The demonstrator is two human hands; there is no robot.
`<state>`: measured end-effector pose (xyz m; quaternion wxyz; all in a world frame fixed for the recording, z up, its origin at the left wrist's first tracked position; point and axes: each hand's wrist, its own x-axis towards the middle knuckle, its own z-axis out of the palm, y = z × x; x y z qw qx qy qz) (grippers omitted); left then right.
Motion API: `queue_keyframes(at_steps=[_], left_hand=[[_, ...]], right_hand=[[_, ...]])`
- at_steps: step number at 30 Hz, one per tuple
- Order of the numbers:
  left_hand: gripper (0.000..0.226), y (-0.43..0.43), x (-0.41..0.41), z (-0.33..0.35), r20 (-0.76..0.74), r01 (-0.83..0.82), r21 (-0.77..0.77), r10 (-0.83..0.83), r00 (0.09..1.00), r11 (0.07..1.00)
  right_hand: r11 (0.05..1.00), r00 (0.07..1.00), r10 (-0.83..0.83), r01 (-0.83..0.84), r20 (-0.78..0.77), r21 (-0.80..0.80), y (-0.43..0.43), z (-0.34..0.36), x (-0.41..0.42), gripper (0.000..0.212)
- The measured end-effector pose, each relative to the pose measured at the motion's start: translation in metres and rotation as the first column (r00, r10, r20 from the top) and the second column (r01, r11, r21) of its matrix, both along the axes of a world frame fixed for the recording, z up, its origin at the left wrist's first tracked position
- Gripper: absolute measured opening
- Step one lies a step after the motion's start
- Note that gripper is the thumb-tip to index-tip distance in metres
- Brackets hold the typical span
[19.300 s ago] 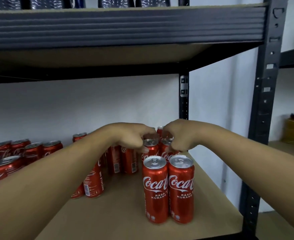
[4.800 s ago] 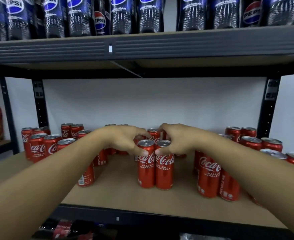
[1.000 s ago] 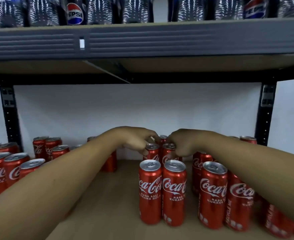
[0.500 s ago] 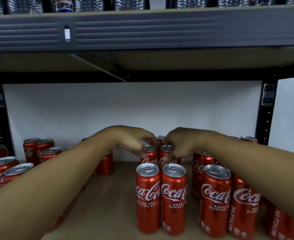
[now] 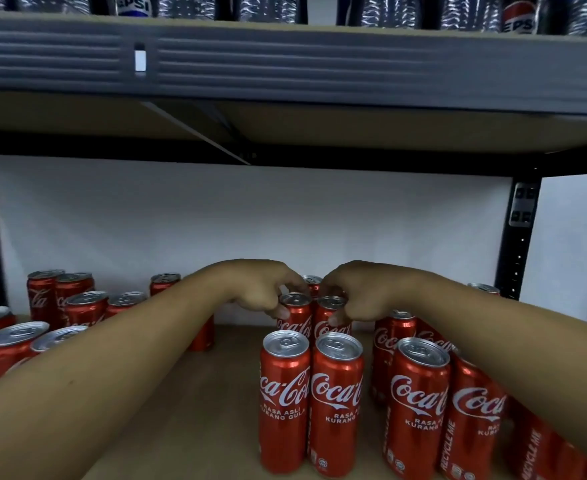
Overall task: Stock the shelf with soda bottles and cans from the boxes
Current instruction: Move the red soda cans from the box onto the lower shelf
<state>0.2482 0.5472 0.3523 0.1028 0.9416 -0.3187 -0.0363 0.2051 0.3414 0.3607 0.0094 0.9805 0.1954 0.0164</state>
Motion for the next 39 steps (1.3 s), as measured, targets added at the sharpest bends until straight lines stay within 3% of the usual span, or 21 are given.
queue_keyframes(at_steps=[16,23,31,39], left_hand=[[0.062,-0.002,-0.016,0.000,-0.005,-0.012,-0.015,0.012,1.000,1.000],[0.056,0.008,-0.075,0.028,0.159,0.024,-0.084,-0.010,0.987,0.996],[0.050,-0.012,-0.165,0.035,0.299,0.136,-0.016,-0.125,0.946,0.991],[0.054,-0.077,-0.201,0.036,0.355,0.209,0.103,-0.233,0.905,0.972]], right_hand=[[0.999,1.000,-0.019,0.019,0.002,0.046,-0.009,0.002,-0.017,0.049],[0.993,0.982,-0.040,0.019,0.182,0.116,-0.036,0.025,-0.091,0.053],[0.986,0.978,-0.079,0.048,0.191,0.162,-0.079,0.023,-0.209,0.050],[0.962,0.951,-0.244,0.213,0.189,0.174,-0.134,0.016,-0.263,0.055]])
